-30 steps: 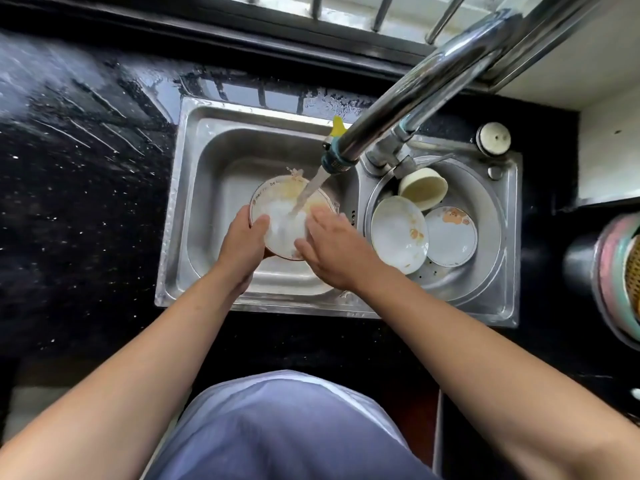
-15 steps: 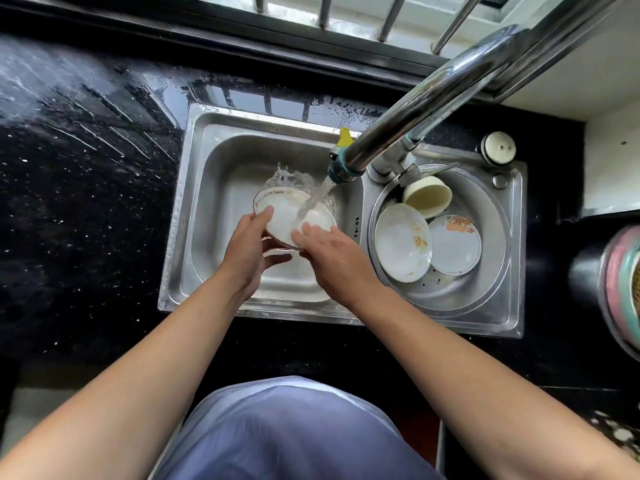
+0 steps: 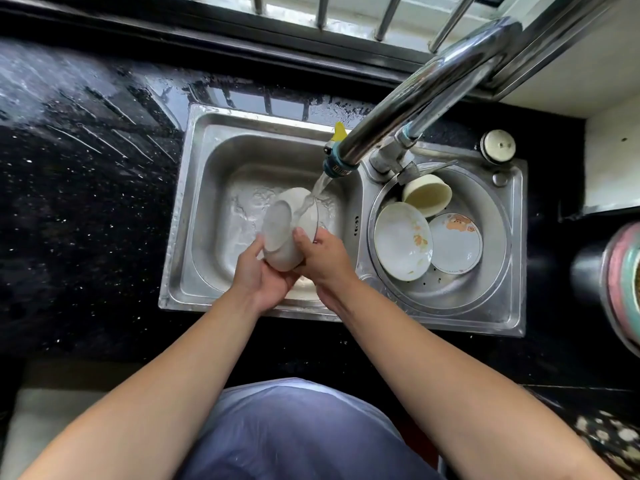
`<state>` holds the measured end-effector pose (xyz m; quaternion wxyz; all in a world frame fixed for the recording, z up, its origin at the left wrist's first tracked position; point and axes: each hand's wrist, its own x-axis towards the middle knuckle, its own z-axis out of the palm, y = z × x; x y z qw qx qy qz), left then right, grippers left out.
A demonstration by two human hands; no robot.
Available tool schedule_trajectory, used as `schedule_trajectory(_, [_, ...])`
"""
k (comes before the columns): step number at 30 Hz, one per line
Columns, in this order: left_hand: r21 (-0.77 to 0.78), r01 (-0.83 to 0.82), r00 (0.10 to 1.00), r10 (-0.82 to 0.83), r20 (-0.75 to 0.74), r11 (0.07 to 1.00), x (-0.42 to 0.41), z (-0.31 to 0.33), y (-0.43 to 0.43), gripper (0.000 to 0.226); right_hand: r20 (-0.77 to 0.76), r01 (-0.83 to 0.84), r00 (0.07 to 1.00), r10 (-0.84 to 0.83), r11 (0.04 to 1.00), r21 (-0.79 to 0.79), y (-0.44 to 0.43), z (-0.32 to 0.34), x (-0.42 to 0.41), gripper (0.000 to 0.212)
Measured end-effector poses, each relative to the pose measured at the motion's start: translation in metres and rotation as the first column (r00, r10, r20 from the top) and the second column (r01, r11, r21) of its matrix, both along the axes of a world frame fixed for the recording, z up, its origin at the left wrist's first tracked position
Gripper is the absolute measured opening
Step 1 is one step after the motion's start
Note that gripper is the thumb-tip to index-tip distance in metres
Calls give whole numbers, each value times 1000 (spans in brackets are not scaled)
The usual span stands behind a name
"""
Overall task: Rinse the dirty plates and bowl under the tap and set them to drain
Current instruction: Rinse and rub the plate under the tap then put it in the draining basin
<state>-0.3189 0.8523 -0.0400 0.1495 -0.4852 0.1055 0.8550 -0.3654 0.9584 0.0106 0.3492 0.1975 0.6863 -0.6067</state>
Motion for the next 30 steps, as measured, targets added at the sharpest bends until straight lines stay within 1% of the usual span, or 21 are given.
schedule_trajectory(1, [-44,-62,998,62,-9,997,-2,0,-1,52,109,94,991,-83,990,-106,2,-1,-1,28])
schedule_trajectory(2, [-98,-107,994,105,-23,989,-5,-1,-4,49,193,138,975,-107,978,-154,6,-1,-3,31])
schedule_trajectory(3, [-154,-131,991,126,-39,979,-8,-2,-7,47,246,122,966,-80,980,-160,11,-1,-7,32])
schedule_trajectory(5, [-242,-134,990,119,-76,961,-15,-1,-16,39,292,10,956,22,994,-109,28,0,-17,37])
schedule_trajectory(6, [-279,-126,990,102,-100,952,-18,1,-21,32,287,-15,957,36,997,-74,39,1,-24,39])
schedule_trajectory(7, [-323,-113,989,75,-129,940,-21,5,-25,28,258,4,966,6,999,-37,52,1,-33,39])
schedule_trajectory(9, [-464,-72,984,-14,-178,883,-26,14,-29,27,160,152,975,-153,988,17,84,0,-61,36])
schedule_trajectory(10, [-566,-33,981,-83,-177,824,-28,18,-30,28,110,249,962,-252,968,34,102,1,-77,34])
schedule_trajectory(11, [-677,22,973,-171,-155,735,-29,22,-30,27,66,348,934,-350,937,40,118,2,-95,29])
schedule_trajectory(12, [-781,83,955,-272,-114,619,-30,25,-29,28,30,431,901,-432,901,41,132,4,-113,26])
schedule_trajectory(14, [-923,185,888,-460,10,337,-30,29,-28,27,-19,510,860,-510,858,60,153,7,-144,26])
schedule_trajectory(15, [-964,199,838,-541,73,177,-28,30,-27,22,-26,514,857,-514,854,76,159,9,-158,26])
schedule_trajectory(17, [-978,133,726,-655,208,-162,-25,32,-24,16,-27,478,878,-478,873,96,161,14,-179,27])
schedule_trajectory(18, [-957,93,685,-680,262,-275,-23,32,-22,16,-32,454,891,-454,885,102,158,16,-187,30])
schedule_trajectory(19, [-938,72,656,-692,301,-340,-21,31,-19,15,-39,435,901,-433,893,117,153,21,-192,33])
schedule_trajectory(21, [-920,81,627,-698,346,-383,-17,31,-14,20,-70,402,916,-396,901,166,141,27,-198,31])
schedule_trajectory(23, [-922,81,619,-707,344,-377,-14,30,-11,23,-112,386,922,-370,900,204,133,28,-202,24])
schedule_trajectory(25, [-920,38,608,-721,332,-391,-12,30,-11,23,-126,374,927,-354,901,219,132,28,-203,28])
schedule_trajectory(27, [-917,24,604,-725,330,-397,-11,28,-10,23,-126,376,926,-357,902,213,135,27,-203,23])
schedule_trajectory(28, [-927,40,611,-725,319,-374,-11,27,-9,22,-123,376,926,-357,903,207,135,26,-201,20])
schedule_trajectory(30, [-949,104,633,-716,294,-298,-12,26,-10,17,-133,349,936,-325,904,246,134,20,-190,27])
